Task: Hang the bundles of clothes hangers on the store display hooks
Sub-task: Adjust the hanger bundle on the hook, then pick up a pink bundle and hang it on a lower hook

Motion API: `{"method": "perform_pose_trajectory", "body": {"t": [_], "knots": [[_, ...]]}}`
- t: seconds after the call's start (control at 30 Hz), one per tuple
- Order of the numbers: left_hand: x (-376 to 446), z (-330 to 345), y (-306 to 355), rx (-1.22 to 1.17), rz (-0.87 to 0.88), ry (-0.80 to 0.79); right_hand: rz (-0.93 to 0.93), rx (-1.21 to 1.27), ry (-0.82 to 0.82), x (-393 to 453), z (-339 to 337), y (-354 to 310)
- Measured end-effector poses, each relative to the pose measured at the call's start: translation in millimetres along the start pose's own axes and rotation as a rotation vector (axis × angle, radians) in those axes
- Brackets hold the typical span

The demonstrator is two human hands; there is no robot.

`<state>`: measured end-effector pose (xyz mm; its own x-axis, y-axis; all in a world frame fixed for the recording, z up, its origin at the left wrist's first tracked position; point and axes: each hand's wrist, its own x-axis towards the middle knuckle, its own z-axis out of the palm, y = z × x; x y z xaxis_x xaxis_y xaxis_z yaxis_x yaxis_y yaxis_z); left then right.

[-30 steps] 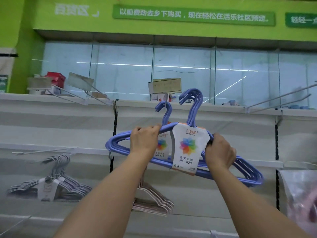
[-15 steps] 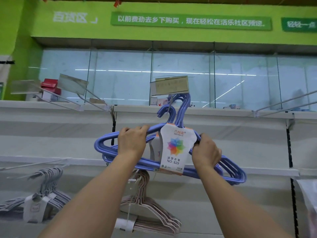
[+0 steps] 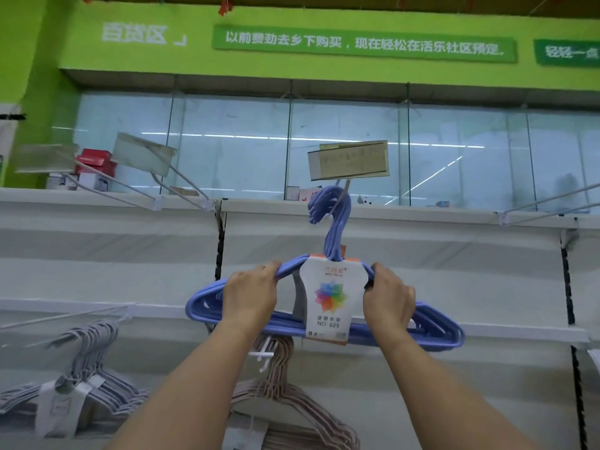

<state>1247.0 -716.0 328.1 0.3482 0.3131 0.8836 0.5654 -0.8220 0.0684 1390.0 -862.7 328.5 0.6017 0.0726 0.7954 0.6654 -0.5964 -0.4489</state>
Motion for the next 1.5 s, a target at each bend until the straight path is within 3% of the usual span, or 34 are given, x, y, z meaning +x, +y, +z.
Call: {"method": "perform_pose_trajectory", "body": {"t": [0.17,0.37,0.5,0.7,0.93,1.27,1.5], "knots": [[3.0,15.4,1.3,-0.112,-0.036,-0.043,-0.007,-0.075,-0.008,9.5,6.2,4.2],[-1.2,18.7,-2.9,-0.177,-0.051,-0.114,-0.029,0.003,-0.006,-3.2,26.7,16.0],[-4.0,11.7,-2.0,-0.211,-0.058,-0.195,-0.023,0.077,0.042,-15.6,30.8,17.9],[-7.8,-2.6,12.3,-0.199,-0.145,-0.339,-0.033,-0.026,0.027,-27.5,20.7,21.5],[-30.3,-12.2,33.3,-0.264,-0.234,-0.203,0.020,-0.077,-0.002,-54.7,2.9,26.6],[-101.0,-19.4,83.4,-0.381,0.028,0.012,0.020,-0.108,-0.052,-104.2,-17.8,55.3],[-171.7,4.6,128.8,-0.419,-0.115,-0.326,0.063,-0.142,-0.275,-154.3,-40.3,113.3]]}}
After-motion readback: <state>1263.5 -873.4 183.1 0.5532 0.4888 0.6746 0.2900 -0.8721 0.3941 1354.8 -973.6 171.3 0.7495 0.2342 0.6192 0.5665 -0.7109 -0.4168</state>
